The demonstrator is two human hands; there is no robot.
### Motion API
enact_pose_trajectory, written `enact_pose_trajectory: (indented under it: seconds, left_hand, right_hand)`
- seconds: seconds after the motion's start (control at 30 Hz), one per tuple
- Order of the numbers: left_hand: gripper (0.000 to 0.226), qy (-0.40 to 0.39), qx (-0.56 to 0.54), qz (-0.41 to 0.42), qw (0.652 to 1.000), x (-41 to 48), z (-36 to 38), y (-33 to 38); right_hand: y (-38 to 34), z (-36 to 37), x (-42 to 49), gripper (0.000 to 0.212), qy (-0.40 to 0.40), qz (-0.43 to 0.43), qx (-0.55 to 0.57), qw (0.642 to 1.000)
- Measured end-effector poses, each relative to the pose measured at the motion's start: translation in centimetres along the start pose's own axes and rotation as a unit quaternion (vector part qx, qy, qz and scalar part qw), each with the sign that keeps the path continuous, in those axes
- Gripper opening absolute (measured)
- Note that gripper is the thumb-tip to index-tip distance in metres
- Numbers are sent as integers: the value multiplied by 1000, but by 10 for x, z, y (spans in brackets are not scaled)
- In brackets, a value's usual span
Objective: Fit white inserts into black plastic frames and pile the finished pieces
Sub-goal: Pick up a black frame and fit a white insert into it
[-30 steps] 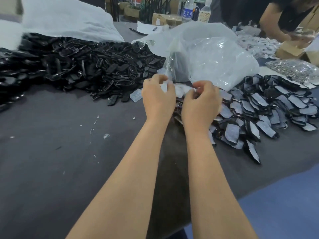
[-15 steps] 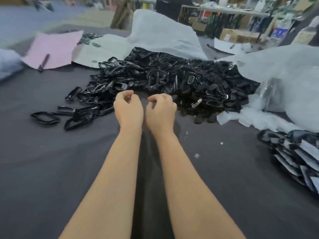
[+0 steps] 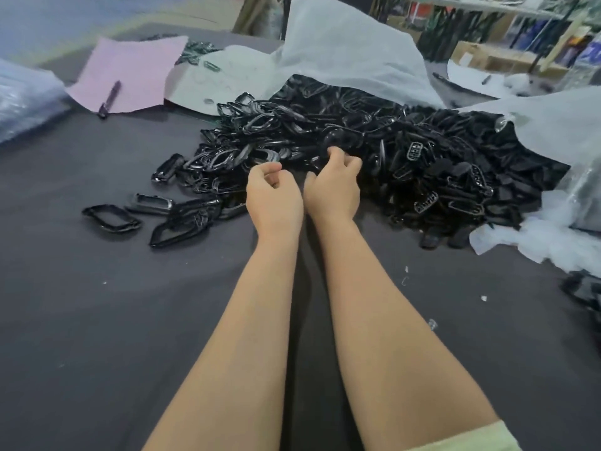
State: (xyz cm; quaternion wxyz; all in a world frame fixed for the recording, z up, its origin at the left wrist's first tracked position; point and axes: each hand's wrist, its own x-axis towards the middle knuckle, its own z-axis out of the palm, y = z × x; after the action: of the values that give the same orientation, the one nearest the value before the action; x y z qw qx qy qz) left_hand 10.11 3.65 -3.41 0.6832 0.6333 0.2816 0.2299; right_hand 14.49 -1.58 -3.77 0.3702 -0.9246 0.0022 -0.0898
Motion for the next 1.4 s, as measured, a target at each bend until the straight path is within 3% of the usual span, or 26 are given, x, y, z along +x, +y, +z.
enact_pose_trajectory:
  seconds: [0.2, 0.37, 0.53, 0.67, 0.77, 0.9, 0.97, 1.0, 1.07, 1.1, 1.13, 1.23, 1.4]
  left_hand:
    - [13, 2, -17, -7, 1000, -8, 2, 2]
    - [15, -2, -11, 13, 1000, -28, 2, 3]
    - [16, -16, 42, 53, 998, -55, 4, -1]
    - [24, -60, 119, 92, 987, -83, 11, -7]
    - [30, -107, 155, 110, 976, -101, 17, -10]
    - [15, -111, 106, 125, 980, -111, 17, -14]
    - [13, -100, 58, 111, 987, -109, 16, -16]
    - [15, -100, 27, 93, 990, -107, 16, -17]
    - [20, -104, -14, 63, 993, -104, 16, -19]
    - [19, -106, -21, 57, 993, -103, 17, -20]
    - [16, -109, -28, 53, 992, -103, 18, -21]
    - [10, -118, -55, 49, 990, -103, 20, -23]
    - [17, -116, -66, 41, 990, -100, 21, -24]
  right_hand:
    - [2, -5, -15, 29, -47, -24, 15, 999]
    - [21, -34, -36, 16, -8, -9, 168, 986]
    - [49, -71, -54, 20, -48, 55, 337, 939]
    - [67, -92, -73, 20, -101, 113, 473, 868]
    - [73, -101, -83, 23, -145, 121, 526, 829]
    - [75, -106, -91, 20, -149, 171, 550, 804]
    - [78, -107, -92, 14, -111, 181, 517, 829]
    - [82, -109, -90, 12, -66, 162, 466, 867]
    - [90, -116, -85, 16, 53, 93, 273, 956]
    - [95, -119, -83, 21, 97, 62, 165, 980]
    - [98, -121, -81, 26, 112, 45, 72, 990]
    - [105, -115, -76, 37, 55, 47, -102, 992]
    - [107, -105, -70, 30, 86, 35, -132, 987]
